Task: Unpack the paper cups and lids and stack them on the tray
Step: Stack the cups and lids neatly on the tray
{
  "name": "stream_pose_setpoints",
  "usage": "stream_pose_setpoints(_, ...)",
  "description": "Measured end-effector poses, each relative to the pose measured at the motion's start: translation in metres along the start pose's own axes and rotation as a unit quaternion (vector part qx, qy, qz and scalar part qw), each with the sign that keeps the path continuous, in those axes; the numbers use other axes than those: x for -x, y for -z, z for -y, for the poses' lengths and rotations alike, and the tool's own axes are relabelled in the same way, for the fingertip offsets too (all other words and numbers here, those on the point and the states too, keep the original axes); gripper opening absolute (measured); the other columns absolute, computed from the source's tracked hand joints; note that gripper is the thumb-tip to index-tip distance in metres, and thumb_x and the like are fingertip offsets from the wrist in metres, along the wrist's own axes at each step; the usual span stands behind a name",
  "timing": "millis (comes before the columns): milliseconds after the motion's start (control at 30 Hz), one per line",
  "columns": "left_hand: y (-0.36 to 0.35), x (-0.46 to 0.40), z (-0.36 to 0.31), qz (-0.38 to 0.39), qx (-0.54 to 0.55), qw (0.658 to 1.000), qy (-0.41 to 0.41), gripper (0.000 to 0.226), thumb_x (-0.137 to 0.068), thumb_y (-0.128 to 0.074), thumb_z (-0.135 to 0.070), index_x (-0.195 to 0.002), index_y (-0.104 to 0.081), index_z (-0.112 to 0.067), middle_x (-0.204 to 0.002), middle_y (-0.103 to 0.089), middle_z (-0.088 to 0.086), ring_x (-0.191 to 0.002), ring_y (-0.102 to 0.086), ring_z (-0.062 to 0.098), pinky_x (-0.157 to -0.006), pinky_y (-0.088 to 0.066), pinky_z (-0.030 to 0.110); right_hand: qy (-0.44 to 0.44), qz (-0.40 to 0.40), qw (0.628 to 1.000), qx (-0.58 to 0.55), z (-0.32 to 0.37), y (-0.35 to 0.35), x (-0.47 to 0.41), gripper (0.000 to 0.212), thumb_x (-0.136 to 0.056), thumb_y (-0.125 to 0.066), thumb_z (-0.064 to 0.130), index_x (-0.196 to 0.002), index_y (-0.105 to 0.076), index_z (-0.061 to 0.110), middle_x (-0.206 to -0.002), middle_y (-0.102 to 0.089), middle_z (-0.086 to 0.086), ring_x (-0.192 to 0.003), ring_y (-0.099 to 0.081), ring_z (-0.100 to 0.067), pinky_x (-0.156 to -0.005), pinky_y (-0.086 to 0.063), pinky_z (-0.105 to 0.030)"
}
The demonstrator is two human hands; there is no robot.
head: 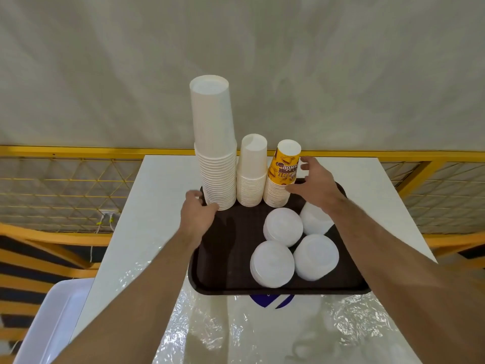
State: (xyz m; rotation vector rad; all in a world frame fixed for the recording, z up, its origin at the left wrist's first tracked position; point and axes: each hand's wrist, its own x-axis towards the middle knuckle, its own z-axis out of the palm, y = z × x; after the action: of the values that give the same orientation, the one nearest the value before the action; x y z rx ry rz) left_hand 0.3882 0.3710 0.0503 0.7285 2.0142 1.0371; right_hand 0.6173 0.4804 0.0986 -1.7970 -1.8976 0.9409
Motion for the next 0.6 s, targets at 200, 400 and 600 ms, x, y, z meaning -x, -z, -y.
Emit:
stream_pose_setpoints(200, -0.046, 0.033, 0.008, 0.137, -0.066, 0.988, 0.016, 0.026, -0.089, -0.069, -0.032, -0.110, -0.065, -0.017, -0.113, -0.065, 0.000, -0.099, -0.060, 0.016, -0.076, -0.044, 0.025, -0.001, -0.055, 0.998, -0.006, -0.009, 0.005, 0.040, 0.041, -0.090, -0.065, 0.002, -0.130, -0.062, 0.011, -0.126, -0.066, -0.006, -0.107, -0.061, -0.017, -0.088, -0.044, -0.023)
stream_pose_setpoints(400, -0.095, 0.032, -0.015, 0.233, -0.139, 0.962, 0.011, 0.076, -0.087, -0.069, -0.043, -0.150, -0.037, -0.013, -0.148, -0.045, 0.009, -0.130, -0.049, 0.025, -0.097, -0.045, 0.031, 0.011, 0.022, 0.999, 0.036, -0.012, -0.018, 0.057, 0.044, -0.091, -0.060, 0.002, -0.133, -0.060, 0.013, -0.131, -0.064, -0.002, -0.117, -0.059, -0.018, -0.093, -0.043, -0.022)
stream_pose_setpoints(600, -0.107, 0.022, -0.018, 0.208, -0.219, 0.953, -0.005, 0.062, -0.086, -0.069, -0.042, -0.137, -0.052, -0.010, -0.136, -0.057, 0.010, -0.122, -0.056, 0.027, -0.102, -0.050, 0.040, 0.009, 0.058, 0.997, 0.054, -0.019, -0.023, 0.056, 0.047, -0.094, -0.057, 0.002, -0.140, -0.054, 0.012, -0.140, -0.058, -0.007, -0.127, -0.055, -0.022, -0.107, -0.046, -0.034)
